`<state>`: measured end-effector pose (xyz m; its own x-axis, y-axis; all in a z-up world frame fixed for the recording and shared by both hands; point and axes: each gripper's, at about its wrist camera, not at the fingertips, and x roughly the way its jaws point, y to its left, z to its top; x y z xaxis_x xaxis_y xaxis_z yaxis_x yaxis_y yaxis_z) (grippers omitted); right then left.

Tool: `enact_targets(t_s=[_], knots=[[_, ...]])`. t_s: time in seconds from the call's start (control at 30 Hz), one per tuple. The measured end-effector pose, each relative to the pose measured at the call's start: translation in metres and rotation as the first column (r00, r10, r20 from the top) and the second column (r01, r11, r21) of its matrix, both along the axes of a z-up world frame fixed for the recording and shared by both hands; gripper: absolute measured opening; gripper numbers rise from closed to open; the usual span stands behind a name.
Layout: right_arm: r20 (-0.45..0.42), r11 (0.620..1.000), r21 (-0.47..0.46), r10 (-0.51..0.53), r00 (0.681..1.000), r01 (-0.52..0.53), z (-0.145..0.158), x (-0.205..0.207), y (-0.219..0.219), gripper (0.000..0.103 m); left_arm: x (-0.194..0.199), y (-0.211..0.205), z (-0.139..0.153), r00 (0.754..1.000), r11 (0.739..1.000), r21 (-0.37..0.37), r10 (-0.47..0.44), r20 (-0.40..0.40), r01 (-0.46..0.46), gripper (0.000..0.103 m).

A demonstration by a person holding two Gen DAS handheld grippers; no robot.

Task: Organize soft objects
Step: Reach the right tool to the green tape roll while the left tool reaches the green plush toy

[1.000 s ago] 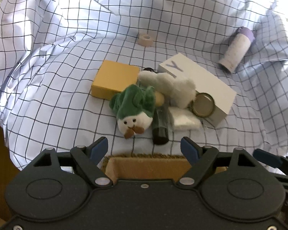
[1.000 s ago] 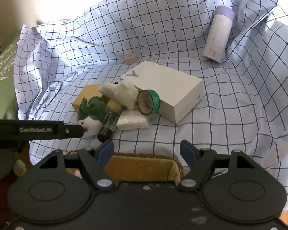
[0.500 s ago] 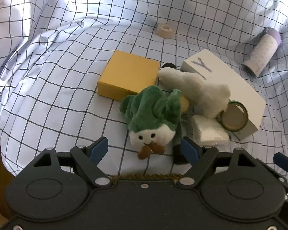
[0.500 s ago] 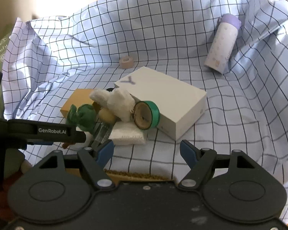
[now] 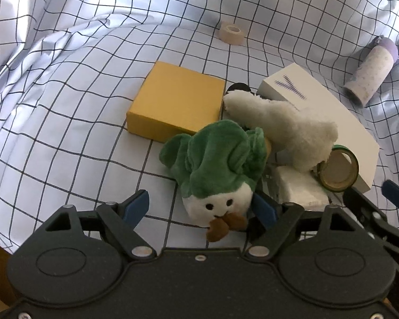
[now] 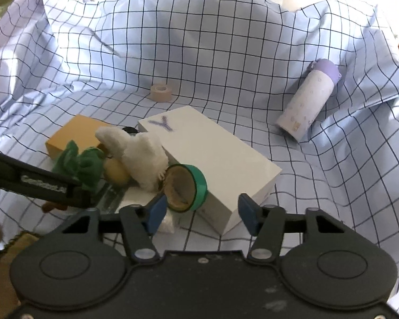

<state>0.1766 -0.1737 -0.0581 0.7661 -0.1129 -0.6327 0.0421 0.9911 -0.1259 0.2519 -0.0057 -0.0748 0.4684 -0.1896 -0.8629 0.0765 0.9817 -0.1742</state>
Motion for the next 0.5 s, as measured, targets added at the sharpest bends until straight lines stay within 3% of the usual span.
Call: enact_targets(t_s=[0.2,0.5], knots=[[0.002,1.0,-0.018,-0.015,1.0,0.015,-0.002,0.011,-0.001,0.053,0.001,0.004,0.002,1.0,1.0,-0.014,-0.004,-0.002,0.004,0.08],[0.002,0.999,-0.051,0.0,1.0,0.0,-0.008,0.02,0.004,0.026,0.002,0.011,0.008,1.0,0.999,-0.041,0.008,0.014,-0.007,0.08]])
